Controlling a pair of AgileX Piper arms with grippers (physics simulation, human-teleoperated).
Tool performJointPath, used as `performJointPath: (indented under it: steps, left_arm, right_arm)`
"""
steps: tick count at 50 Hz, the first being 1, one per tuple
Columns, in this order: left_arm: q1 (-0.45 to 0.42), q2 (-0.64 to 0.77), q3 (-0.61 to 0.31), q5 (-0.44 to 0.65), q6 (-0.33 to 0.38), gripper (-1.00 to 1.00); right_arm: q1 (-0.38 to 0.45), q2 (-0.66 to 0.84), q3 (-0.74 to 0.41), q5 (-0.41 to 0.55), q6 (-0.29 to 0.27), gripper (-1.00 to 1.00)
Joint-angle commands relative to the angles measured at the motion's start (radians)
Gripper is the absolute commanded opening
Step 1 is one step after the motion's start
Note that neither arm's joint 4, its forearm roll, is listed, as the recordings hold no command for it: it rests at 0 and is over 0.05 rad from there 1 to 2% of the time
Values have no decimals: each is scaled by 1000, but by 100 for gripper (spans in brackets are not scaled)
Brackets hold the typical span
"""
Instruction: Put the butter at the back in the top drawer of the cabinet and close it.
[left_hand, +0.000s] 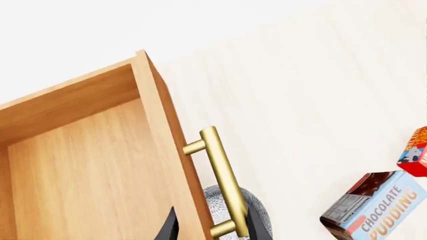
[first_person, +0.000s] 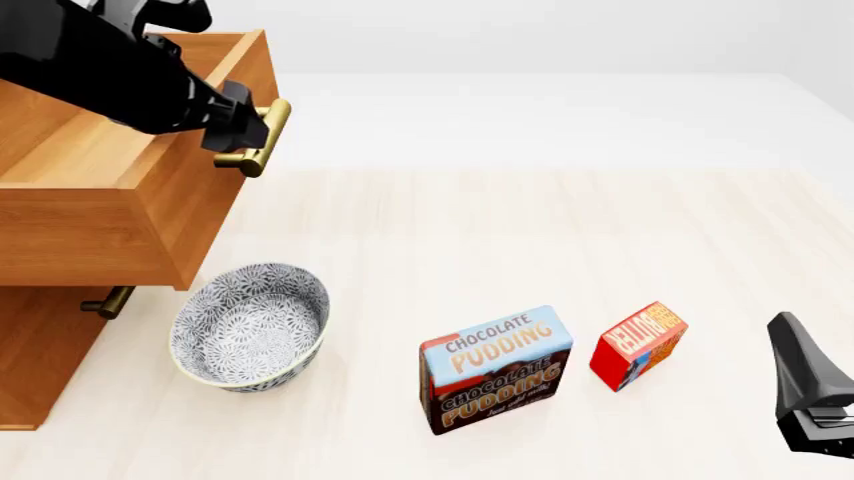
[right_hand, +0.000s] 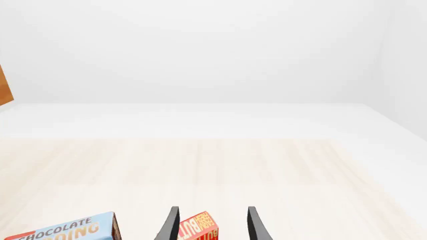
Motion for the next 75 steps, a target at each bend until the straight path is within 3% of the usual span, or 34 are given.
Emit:
performJointPath:
  steps: [1,47,75]
  left_arm:
    - [-16,-33,-1,21,35,100]
    - [25,-187,28,71,72,100]
    - [-47,-204,-13,76,129,100]
  right_arm:
    - [0,0,0,0,0,100]
    - [0,1,0,-1,0,100]
    - [0,1,0,-1,0,100]
